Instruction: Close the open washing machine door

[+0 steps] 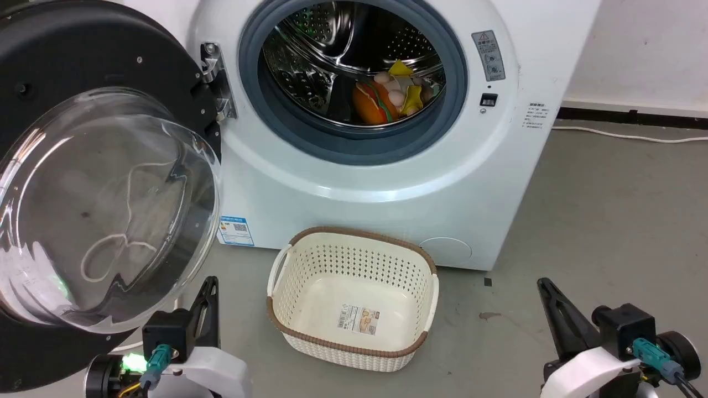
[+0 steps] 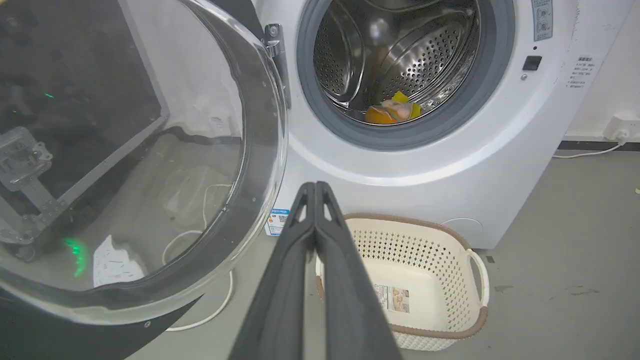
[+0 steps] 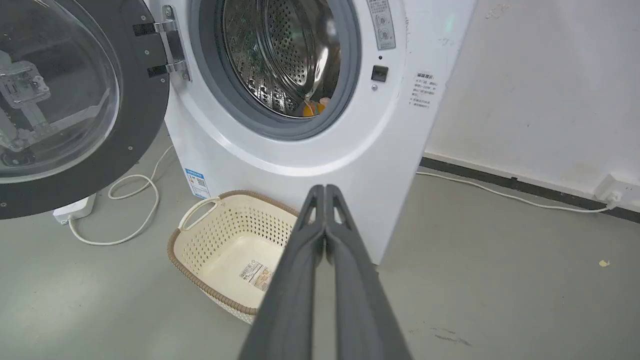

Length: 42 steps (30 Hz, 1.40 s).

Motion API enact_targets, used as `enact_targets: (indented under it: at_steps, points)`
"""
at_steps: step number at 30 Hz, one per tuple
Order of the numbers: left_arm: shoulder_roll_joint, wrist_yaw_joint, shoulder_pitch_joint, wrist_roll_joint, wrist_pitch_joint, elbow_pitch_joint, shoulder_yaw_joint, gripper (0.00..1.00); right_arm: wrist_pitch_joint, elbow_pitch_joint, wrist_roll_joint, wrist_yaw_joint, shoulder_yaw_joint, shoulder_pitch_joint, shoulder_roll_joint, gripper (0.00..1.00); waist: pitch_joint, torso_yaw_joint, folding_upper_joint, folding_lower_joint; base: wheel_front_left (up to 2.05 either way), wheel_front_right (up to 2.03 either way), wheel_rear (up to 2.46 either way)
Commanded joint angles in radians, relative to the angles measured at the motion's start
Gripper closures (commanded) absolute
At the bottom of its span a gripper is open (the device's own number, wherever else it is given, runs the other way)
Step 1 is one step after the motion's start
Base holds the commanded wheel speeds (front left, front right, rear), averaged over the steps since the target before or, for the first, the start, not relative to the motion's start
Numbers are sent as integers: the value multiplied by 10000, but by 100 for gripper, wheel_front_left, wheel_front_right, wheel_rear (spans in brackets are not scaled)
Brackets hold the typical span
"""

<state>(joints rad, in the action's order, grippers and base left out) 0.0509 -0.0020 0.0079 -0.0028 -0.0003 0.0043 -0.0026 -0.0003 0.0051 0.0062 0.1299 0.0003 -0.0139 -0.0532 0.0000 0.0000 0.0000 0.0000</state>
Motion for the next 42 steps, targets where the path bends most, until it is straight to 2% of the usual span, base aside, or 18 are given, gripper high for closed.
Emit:
enact_targets:
  at_steps: [1,35,36,42]
  points:
    - [-7,20,-79,28,3,-43,26,100,3,-51,-62,8,-3,139,30,100,0,0,0,0,0,0,0]
    - [-7,20,-79,28,3,-43,26,100,3,-51,-62,8,-3,139,30,100,0,0,0,0,0,0,0]
    - [0,0,0,0,-1,0,0,0,-1,0,1,0,-3,0,0,0,0,0,0,0,0,0,0]
    - [7,-22,-12,-8,-72,-1,-28,0,-72,3,87,0,-24,-23,1,0,2,6,0,0,0,0,0]
